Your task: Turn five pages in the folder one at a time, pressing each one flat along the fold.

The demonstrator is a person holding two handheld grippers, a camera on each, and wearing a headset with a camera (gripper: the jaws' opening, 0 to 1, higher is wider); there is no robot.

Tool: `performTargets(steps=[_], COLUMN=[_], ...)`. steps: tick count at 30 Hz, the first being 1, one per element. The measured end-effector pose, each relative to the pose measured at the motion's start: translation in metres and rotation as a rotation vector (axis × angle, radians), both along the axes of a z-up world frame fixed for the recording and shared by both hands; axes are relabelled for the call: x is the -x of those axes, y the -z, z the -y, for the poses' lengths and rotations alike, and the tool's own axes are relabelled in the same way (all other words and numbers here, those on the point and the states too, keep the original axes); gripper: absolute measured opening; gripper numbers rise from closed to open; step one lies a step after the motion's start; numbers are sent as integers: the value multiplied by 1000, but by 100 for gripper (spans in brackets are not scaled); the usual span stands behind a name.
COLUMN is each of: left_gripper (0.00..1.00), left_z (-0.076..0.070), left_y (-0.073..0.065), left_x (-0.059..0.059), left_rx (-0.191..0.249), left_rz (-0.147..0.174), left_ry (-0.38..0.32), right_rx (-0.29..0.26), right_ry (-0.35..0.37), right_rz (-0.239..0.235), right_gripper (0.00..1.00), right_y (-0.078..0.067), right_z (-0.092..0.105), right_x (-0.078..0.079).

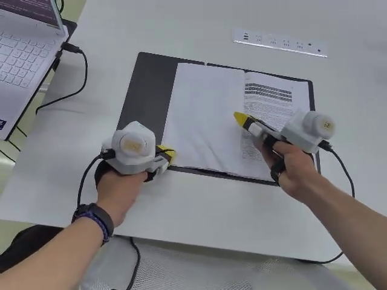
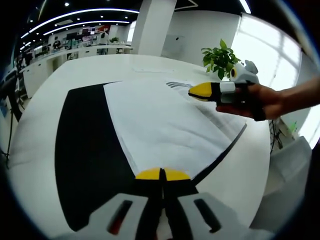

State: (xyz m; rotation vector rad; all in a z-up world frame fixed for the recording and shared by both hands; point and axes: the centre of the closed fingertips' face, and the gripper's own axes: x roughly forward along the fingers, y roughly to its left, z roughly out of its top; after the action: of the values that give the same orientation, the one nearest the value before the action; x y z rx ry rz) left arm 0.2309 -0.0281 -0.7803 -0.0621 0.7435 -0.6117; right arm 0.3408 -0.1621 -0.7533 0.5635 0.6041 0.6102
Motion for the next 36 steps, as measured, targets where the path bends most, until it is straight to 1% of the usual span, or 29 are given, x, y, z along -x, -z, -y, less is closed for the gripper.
performTargets(steps=[2,6,8,10,11,12,16,24,27,29,31,36], left_gripper=[0,0,0,0,0,0,0,0,0,0,0,0], left_z=[0,0,0,0,-1,-1,-1,-1,-1,-1,-1,0], left_y=[1,1,1,1,2,2,2,3,2,2,2,3], left_x=[-1,-1,-1,-1,-1,-1,-2,-2,-2,-2,-1,-2], left_rx=[3,2,4,3,2,1,0,5,5,5,6,8], left_rz=[-5,-4,-5,-4,-4,-2,-1,-5,-7,-8,-9,-11], left_ry=[-1,2,1,4,6,8,7,-4,-10,-12,-14,-15], right_rx=[-7,0,16,22,10,5,7,-4,-13,-8,-15,-14], right_ry=[15,28,21,19,22,30,37,89,125,145,163,181], right_rz=[-2,-16,-12,-15,-5,-12,-1,10,4,10,11,15], right_gripper=[6,2,0,0,0,0,0,0,0,0,0,0], right_y=[0,4,5,7,4,4,3,3,5,6,6,7], right_z=[0,0,-3,-5,-5,-5,-6,-3,0,2,4,6], right_x=[-3,-4,-4,-4,-5,-6,-11,-35,-45,-50,-55,-66])
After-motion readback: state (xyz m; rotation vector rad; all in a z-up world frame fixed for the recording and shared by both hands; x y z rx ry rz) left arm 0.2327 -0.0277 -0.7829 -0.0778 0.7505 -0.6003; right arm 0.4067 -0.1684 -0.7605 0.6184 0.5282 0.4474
